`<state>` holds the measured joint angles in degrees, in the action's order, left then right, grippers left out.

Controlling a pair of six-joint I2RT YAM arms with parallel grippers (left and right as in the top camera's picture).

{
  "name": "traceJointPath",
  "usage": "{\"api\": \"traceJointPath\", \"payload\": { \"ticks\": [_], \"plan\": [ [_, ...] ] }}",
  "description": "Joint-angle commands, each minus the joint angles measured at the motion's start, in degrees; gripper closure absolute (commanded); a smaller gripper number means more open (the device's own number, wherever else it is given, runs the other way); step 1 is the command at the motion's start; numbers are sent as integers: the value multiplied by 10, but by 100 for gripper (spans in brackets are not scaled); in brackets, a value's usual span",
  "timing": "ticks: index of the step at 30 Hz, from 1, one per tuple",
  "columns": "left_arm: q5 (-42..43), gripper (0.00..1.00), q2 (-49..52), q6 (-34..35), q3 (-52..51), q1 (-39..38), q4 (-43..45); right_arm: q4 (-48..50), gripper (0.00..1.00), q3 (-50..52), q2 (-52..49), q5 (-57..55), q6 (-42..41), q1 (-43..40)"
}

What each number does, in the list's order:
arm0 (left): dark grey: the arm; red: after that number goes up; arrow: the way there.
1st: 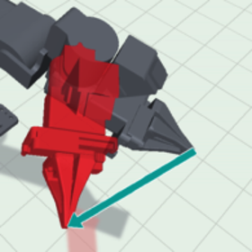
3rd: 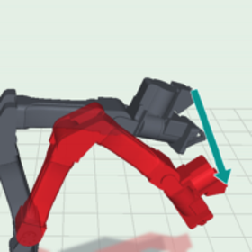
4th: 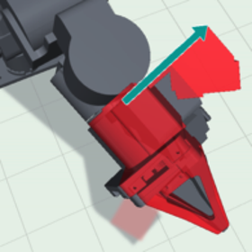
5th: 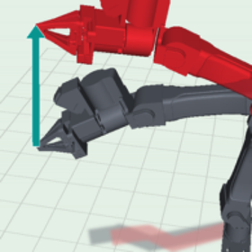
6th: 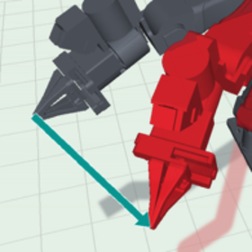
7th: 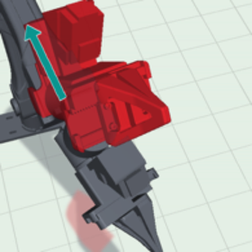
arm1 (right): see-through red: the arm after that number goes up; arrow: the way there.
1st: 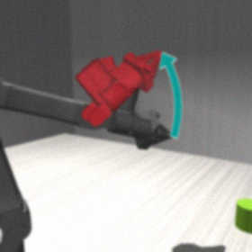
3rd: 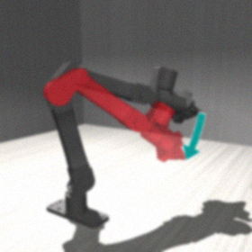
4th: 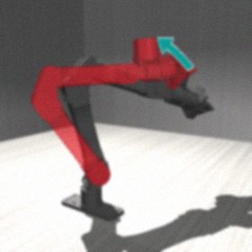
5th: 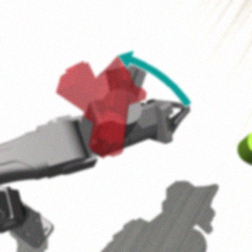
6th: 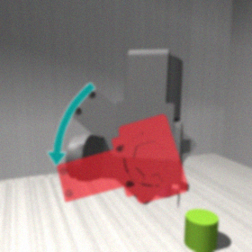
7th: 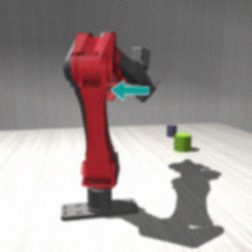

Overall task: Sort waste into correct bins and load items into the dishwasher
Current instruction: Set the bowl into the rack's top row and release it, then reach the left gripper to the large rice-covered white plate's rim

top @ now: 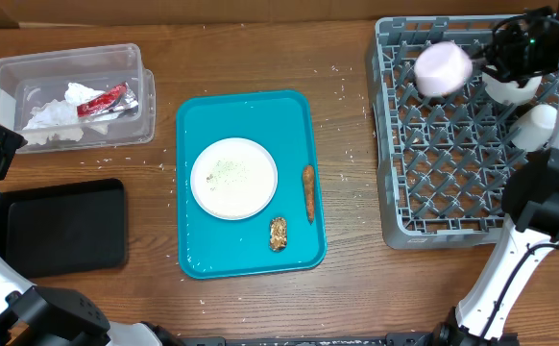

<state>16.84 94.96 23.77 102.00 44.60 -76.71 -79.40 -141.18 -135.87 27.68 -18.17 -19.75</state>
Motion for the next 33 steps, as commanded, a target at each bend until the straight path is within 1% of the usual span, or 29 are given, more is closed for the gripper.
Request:
{"api": "traceJointPath", "payload": {
  "ticks": [1, 5, 13, 15, 17, 18, 19, 20, 21, 23, 24, 25, 27, 29, 33],
  "plan": [
    [-7, 0, 6, -10, 1, -4, 0, -30, 74, -45, 35, -127, 2, -3],
    [-7, 0, 6, -11, 1, -4, 0, -69, 74, -72, 35, -148, 1, -3],
    [-7, 0, 6, -10, 1, -4, 0, -137, 73, -134, 48, -148, 1, 17],
    [-7, 0, 6, -10, 1, -4, -2, -153, 72, -140, 61, -147, 1, 32],
    [-7, 0, 6, -10, 1, -4, -6, -169, 68, -142, 76, -137, 2, 50],
    [3, 0, 6, -10, 1, -4, -12, -175, 64, -142, 84, -129, 2, 61],
    [21, 0, 6, -11, 1, -4, -23, -177, 57, -141, 92, -110, 2, 75],
    [42, 0, 6, -14, 1, -4, -35, -177, 37, -141, 97, -85, 5, 85],
    [68, 0, 6, -31, 1, -4, -44, -176, 0, -141, 103, -51, 5, 98],
    [143, 0, 6, -108, 1, -9, -55, -173, 0, -141, 106, -12, 5, 125],
    [176, 2, 6, -137, 1, -12, -60, -172, 0, -141, 106, -12, 5, 136],
    [221, 4, 6, -176, 1, -19, -69, -172, 0, -141, 106, -21, 5, 146],
    [276, 10, 6, -233, 1, -40, -85, -167, 0, -135, 106, -61, 5, 162],
    [282, 12, 6, -257, 1, -73, -99, -168, 0, -134, 106, -100, 5, 172],
    [229, 11, 6, -264, 1, -160, -113, -177, 0, -133, 106, -111, 5, 182]
  ]
}}
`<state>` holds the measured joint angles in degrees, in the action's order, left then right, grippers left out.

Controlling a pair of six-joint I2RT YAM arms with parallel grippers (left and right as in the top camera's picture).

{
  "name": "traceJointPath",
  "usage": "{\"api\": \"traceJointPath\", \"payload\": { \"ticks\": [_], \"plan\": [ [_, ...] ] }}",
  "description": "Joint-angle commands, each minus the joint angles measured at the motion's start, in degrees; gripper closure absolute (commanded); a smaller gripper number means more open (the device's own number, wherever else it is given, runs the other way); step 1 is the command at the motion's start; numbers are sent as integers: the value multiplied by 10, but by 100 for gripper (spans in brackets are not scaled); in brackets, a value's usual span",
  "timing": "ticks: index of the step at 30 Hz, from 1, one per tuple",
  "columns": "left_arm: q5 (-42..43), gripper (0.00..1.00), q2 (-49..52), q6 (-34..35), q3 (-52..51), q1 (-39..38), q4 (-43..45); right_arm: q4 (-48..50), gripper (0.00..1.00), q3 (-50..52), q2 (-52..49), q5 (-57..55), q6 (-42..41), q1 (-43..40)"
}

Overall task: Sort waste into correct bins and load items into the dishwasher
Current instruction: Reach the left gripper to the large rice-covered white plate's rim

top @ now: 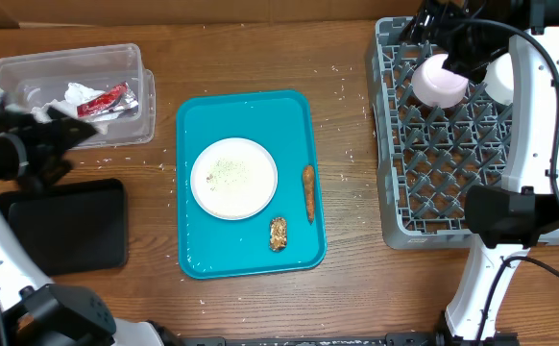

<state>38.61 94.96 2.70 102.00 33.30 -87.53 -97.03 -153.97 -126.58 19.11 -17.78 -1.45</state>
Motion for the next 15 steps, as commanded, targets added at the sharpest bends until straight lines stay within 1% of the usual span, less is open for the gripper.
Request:
{"api": "traceJointPath", "payload": {
  "ticks": [1, 5, 6, 10, 15],
  "plan": [
    [-9, 11, 6, -53, 1, -77, -5, 0, 0, -5, 13, -26, 2, -1],
    [-68, 17, 6, -47, 1, -192, 6, 0, 0, -5, 13, -26, 2, -1],
    [-90, 16, 6, -33, 1, -222, 13, 0, 0, -5, 13, -26, 2, -2],
    [-214, 15, 7, 59, 1, -341, 51, 0, 0, -5, 13, -26, 2, -2],
    [-292, 12, 23, 97, 1, -463, 106, 0, 0, -5, 13, -26, 2, -2]
  ]
}}
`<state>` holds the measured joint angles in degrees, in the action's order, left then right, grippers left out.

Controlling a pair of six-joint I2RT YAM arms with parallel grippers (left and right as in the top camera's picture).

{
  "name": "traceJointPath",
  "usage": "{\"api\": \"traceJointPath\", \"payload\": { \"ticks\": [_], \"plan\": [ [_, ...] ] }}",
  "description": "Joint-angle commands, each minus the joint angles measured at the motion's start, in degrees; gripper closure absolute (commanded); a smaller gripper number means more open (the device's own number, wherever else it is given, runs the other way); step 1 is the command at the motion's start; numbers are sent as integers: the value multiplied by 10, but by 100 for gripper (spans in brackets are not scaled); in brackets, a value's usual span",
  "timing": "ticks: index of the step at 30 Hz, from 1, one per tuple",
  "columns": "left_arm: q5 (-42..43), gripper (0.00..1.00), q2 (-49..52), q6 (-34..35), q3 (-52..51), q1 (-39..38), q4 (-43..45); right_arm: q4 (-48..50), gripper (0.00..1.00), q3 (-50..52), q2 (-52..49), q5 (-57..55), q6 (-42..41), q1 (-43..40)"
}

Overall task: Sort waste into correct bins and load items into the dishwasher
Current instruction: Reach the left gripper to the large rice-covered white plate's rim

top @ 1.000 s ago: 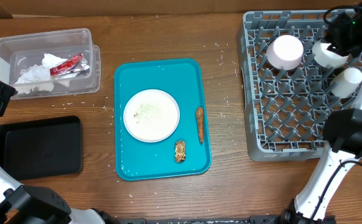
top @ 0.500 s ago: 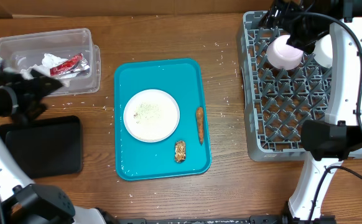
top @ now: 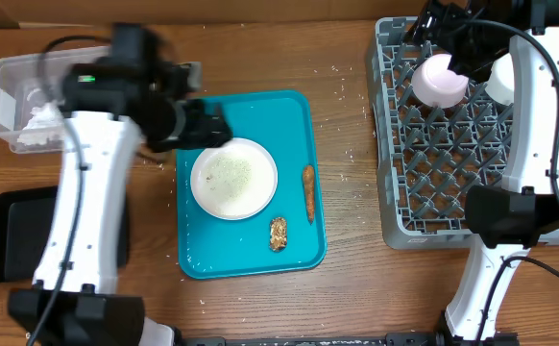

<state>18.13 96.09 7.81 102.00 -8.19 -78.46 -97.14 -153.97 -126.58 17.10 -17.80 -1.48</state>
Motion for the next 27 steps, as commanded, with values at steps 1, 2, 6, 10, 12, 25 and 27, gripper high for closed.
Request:
{"api": "traceJointPath", "payload": {
  "ticks": [1, 2, 6, 10, 12, 25, 27],
  "plan": [
    [-104, 12, 20, 55, 1, -70, 25, 2, 0, -5, 13, -6, 2, -1],
    [-122, 12, 28, 64, 1, -89, 34, 2, 0, -5, 13, -6, 2, -1],
    [-185, 18, 74, 99, 1, -143, 61, 2, 0, -5, 13, -6, 2, -1],
    [-198, 34, 126, 134, 1, -162, 95, 2, 0, -5, 13, -6, 2, -1],
    [-198, 40, 150, 159, 1, -165, 104, 2, 0, -5, 13, -6, 2, -1],
    [-197, 53, 255, 246, 1, -184, 101, 2, 0, -5, 13, -6, 2, -1],
    [-196, 53, 263, 246, 1, -185, 101, 2, 0, -5, 13, -6, 2, -1]
  ]
}}
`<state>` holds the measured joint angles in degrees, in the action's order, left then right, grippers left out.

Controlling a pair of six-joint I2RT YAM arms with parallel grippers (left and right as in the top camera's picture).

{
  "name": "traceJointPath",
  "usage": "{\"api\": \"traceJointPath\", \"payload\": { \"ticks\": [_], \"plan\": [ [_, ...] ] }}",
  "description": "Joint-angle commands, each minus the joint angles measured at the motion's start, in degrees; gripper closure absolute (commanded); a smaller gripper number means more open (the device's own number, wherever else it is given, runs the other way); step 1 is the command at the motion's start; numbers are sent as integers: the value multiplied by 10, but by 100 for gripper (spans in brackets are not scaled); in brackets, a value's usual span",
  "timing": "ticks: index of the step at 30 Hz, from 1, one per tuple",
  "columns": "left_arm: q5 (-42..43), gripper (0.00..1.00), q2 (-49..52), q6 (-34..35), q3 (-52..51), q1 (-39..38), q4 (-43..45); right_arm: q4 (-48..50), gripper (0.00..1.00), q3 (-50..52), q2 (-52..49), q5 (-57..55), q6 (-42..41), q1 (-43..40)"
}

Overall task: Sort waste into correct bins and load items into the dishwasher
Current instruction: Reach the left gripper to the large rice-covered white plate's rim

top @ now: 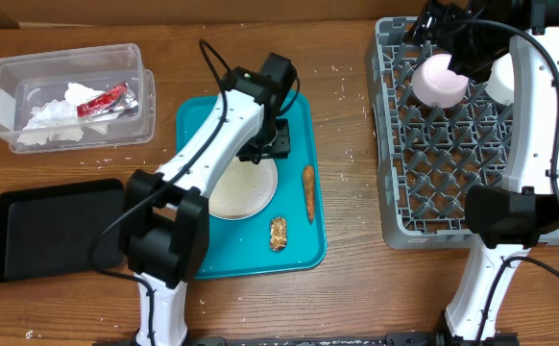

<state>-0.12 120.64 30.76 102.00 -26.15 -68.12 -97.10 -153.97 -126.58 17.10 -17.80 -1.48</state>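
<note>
A white plate (246, 197) with crumbs lies on the teal tray (299, 111). My left gripper (267, 144) hangs over the plate's upper right edge, and the arm hides part of the plate. Its fingers are too dark to read. An orange-brown sausage-like piece (308, 192) and a brown food scrap (278, 234) lie on the tray to the right of the plate. In the grey dishwasher rack (452, 183) a pink cup (440, 79) and a white cup (503, 82) sit at the far end. My right gripper (448, 34) hovers just behind the pink cup, jaws unclear.
A clear plastic bin (11, 72) at the far left holds crumpled paper and a red wrapper. A black tray-like bin (54, 231) lies in front of it. Fine crumbs dot the wooden table between tray and rack.
My left arm has moved right, from over the tray's upper left corner to over the plate's upper right edge. The right arm, cups and food pieces have not moved.
At first my left arm sat at the table's left edge and my right arm stood right of the pink cup. Then the left gripper was by the clear bin and the right one above the pink cup. The left then reached the tray, now the plate.
</note>
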Motion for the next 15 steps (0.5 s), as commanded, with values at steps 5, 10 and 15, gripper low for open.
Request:
{"api": "traceJointPath", "payload": {
  "ticks": [5, 10, 15],
  "plan": [
    [-14, 54, 34, 42, 1, -5, -4, 1, 0, -5, 13, -6, 2, -1],
    [-13, 54, 43, 89, 1, -6, -6, 1, 0, -5, 13, -6, 2, -1],
    [-14, 53, 44, 104, 1, -13, -4, 1, 0, -5, 13, -6, 2, -1]
  ]
}}
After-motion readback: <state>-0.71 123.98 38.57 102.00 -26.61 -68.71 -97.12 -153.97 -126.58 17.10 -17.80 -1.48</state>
